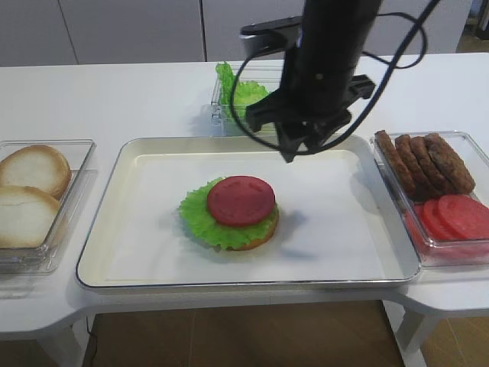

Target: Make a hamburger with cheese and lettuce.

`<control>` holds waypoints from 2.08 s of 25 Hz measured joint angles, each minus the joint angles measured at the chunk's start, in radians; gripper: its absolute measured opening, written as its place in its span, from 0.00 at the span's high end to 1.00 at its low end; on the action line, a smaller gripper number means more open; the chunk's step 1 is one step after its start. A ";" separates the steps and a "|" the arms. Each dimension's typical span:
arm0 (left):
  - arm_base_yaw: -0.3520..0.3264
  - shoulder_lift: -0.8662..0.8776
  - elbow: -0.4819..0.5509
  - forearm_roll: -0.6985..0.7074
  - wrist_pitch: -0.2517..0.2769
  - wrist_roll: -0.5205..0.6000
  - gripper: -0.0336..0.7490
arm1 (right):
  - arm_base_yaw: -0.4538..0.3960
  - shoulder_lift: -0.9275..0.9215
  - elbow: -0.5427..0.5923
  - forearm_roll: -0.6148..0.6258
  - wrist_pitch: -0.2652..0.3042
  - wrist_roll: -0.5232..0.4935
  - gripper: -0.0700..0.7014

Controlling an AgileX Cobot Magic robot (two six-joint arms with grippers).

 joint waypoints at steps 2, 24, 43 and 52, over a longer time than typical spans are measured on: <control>0.000 0.000 0.000 0.000 0.000 0.000 0.51 | -0.066 -0.016 0.000 0.005 0.017 0.000 0.53; 0.000 0.000 0.000 0.000 0.000 0.000 0.51 | -0.507 -0.600 0.391 0.022 0.078 0.042 0.53; 0.000 0.000 0.000 0.000 0.000 0.000 0.51 | -0.507 -1.510 0.721 0.022 0.158 0.058 0.53; 0.000 0.000 0.000 0.000 0.000 0.000 0.51 | -0.507 -1.708 0.744 0.036 0.168 -0.011 0.53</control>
